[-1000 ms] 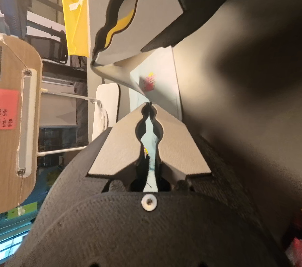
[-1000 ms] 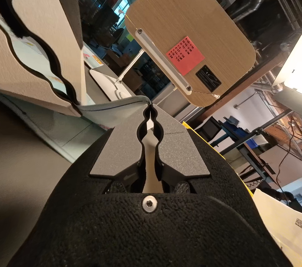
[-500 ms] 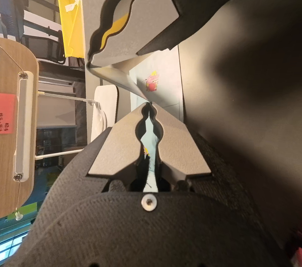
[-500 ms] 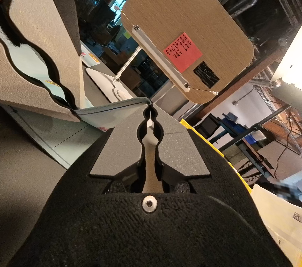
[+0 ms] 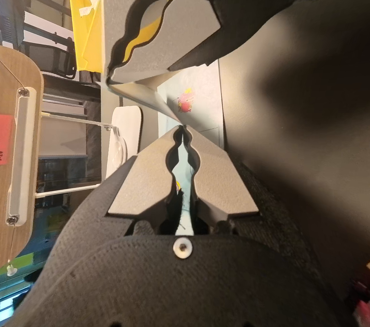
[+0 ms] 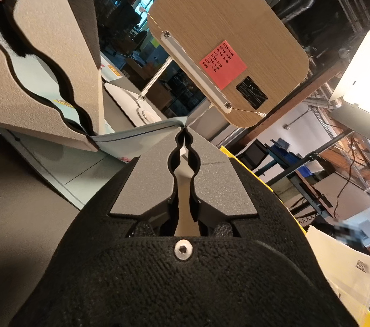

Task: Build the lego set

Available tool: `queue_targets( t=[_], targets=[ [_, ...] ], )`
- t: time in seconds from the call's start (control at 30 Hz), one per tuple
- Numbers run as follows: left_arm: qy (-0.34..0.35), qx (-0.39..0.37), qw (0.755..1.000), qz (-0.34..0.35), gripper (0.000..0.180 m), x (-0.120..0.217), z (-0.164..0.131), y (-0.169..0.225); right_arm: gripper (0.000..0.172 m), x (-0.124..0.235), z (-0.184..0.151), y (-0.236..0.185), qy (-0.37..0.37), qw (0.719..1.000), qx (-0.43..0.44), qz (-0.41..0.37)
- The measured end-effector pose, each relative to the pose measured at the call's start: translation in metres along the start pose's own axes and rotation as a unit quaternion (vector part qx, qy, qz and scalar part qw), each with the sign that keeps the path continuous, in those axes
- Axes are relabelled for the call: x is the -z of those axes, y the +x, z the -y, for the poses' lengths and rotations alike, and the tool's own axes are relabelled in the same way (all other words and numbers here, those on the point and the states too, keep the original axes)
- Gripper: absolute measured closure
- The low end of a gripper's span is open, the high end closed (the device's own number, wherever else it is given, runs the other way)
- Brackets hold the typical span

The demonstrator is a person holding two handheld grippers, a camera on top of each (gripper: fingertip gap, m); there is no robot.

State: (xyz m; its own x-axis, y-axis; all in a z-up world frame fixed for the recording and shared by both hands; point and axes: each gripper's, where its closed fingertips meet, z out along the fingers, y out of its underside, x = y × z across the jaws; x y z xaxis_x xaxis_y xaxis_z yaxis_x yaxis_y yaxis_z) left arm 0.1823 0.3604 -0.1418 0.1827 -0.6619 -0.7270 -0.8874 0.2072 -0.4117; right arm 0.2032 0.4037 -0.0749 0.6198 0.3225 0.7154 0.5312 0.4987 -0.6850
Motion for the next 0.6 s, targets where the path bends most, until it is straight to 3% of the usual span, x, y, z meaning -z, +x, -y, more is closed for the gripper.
queue_targets(
  t=[0.13,0.23,0.4,0.53,0.6],
  targets=[
    [0.036,0.088,0.993,-0.072,0.163,0.004,0.005,0.008,0.172,0.000,0.000,0.000,0.003,1.000,-0.001,0.002],
    [0.093,0.208,0.967,-0.117,0.151,0.011,0.013,-0.004,0.172,0.000,0.000,0.000,0.004,1.000,-0.004,0.005],
    [0.206,0.402,0.883,-0.127,0.154,0.027,0.032,-0.054,0.172,0.001,0.004,-0.004,0.013,1.000,0.004,0.014],
    [0.237,0.513,0.807,-0.168,0.155,0.026,0.038,-0.076,0.172,0.002,0.008,-0.008,0.024,0.999,0.013,0.021],
    [0.239,0.544,0.782,-0.191,0.156,0.023,0.040,-0.077,0.172,0.003,0.010,-0.009,0.029,0.999,0.016,0.023]
  ],
)
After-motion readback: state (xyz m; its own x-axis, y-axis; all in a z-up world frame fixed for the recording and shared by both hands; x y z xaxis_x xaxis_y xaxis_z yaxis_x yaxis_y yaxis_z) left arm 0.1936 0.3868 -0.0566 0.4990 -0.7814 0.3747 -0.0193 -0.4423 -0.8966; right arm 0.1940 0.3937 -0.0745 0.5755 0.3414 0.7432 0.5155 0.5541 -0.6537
